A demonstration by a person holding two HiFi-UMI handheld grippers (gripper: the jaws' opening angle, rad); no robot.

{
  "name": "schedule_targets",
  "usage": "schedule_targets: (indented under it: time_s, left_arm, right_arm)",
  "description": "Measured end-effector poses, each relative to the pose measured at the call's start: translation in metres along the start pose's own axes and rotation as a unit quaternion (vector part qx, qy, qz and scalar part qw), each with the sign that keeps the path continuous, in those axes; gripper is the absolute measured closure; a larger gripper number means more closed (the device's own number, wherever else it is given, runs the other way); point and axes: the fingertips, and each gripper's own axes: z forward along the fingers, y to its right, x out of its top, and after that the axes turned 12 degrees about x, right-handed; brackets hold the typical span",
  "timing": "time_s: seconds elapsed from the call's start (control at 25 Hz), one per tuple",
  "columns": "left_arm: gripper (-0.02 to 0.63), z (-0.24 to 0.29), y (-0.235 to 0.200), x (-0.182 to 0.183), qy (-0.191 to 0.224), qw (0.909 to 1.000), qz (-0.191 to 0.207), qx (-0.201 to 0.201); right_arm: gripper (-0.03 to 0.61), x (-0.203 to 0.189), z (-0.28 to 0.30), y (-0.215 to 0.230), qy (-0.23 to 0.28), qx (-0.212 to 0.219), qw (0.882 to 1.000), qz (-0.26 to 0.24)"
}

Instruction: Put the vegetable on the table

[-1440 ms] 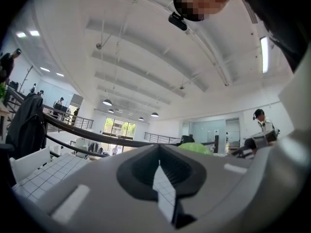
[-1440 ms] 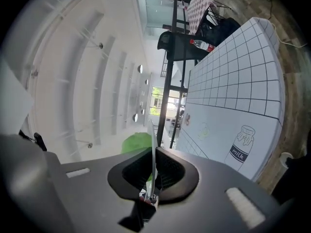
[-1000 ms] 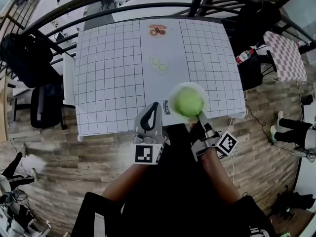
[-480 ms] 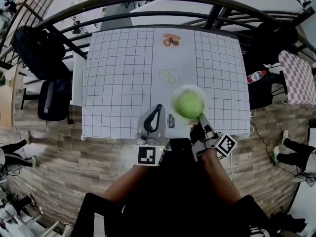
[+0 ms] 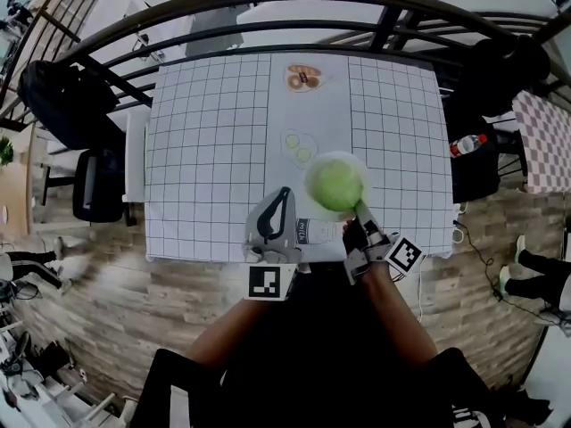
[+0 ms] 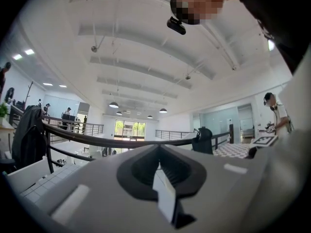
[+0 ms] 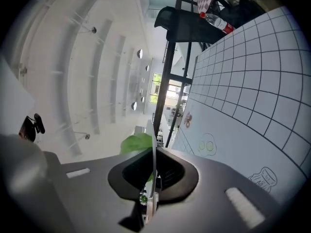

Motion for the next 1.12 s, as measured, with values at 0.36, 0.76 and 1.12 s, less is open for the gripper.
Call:
schedule_targets:
  time_s: [0.36, 0.76, 1.12]
  left_arm:
    - [0.606, 0.037, 0.007, -0.003, 0.007, 0.9997, 0.007, 0.023]
    - [0.606, 0.079, 0.020, -0.021, -0.019, 0.9988, 0.029, 0.034]
    - [0.606, 0.101, 0.015, -0.034, -0.040, 0.9971, 0.029, 0.058]
  right_arm:
    - [0.568, 0.036, 0.022, 0.050, -0.022, 0.029, 0.999, 0.017]
    - [0.569, 0.059, 0.057, 0.103, -0.057, 0.031, 0.998, 0.027]
    - [0.569, 0.077, 0.092, 0.152, -0.067, 0.033, 0.997, -0.021]
